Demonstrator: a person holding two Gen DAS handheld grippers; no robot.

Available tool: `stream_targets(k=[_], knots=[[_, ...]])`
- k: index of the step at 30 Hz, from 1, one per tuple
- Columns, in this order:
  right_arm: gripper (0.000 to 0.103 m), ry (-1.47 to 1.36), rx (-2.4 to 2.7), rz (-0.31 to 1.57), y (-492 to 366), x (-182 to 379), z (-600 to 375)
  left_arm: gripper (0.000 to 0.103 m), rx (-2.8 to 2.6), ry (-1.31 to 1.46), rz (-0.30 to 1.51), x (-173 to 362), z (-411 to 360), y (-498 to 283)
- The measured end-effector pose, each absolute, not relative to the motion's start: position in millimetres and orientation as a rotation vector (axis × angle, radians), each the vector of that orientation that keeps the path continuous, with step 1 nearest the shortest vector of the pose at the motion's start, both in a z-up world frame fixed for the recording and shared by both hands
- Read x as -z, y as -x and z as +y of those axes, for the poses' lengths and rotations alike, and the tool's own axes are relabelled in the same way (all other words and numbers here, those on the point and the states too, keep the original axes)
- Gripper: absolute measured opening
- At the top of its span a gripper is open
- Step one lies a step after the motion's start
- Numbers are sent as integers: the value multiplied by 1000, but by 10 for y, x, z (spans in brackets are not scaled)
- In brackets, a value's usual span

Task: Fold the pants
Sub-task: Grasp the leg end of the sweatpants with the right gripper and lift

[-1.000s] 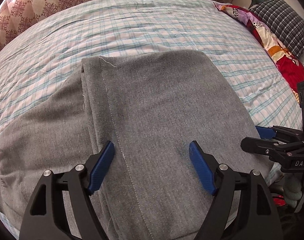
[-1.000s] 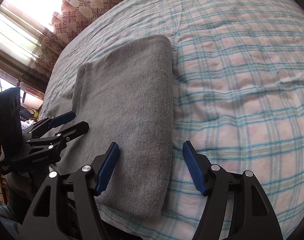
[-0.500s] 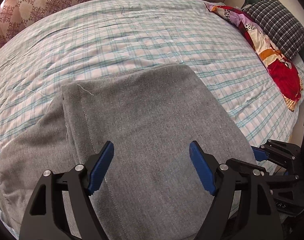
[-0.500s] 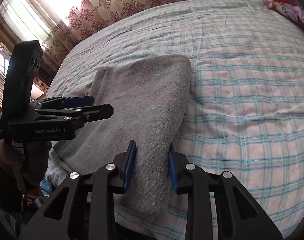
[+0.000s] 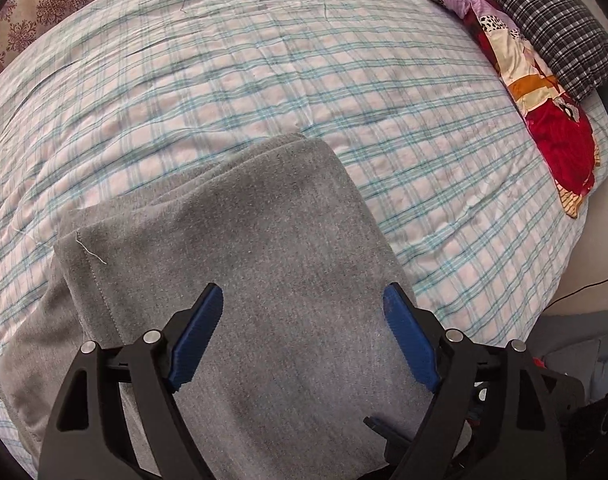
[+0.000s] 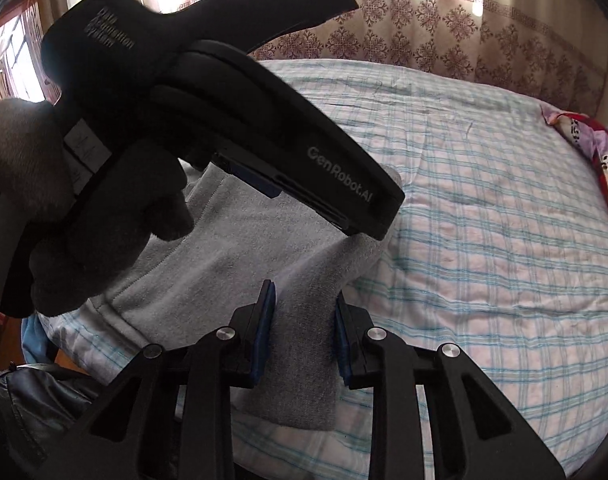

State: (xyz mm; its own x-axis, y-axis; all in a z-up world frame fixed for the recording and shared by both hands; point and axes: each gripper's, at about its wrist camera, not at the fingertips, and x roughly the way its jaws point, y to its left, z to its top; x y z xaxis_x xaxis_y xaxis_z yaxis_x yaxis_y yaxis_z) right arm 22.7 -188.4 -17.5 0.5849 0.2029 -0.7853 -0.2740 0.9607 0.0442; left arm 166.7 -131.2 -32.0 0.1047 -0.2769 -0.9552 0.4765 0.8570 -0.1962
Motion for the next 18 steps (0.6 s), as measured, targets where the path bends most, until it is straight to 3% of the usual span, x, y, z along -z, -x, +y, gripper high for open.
stream_targets(k=[11,18], knots=[[27,85,-297,888,-209,153,-1895,84,596,-144,1309,71,-1392,-1589],[27,149,-307,845,-96,118,-1787,83,616,-189,1359,298,-1634,-1575]])
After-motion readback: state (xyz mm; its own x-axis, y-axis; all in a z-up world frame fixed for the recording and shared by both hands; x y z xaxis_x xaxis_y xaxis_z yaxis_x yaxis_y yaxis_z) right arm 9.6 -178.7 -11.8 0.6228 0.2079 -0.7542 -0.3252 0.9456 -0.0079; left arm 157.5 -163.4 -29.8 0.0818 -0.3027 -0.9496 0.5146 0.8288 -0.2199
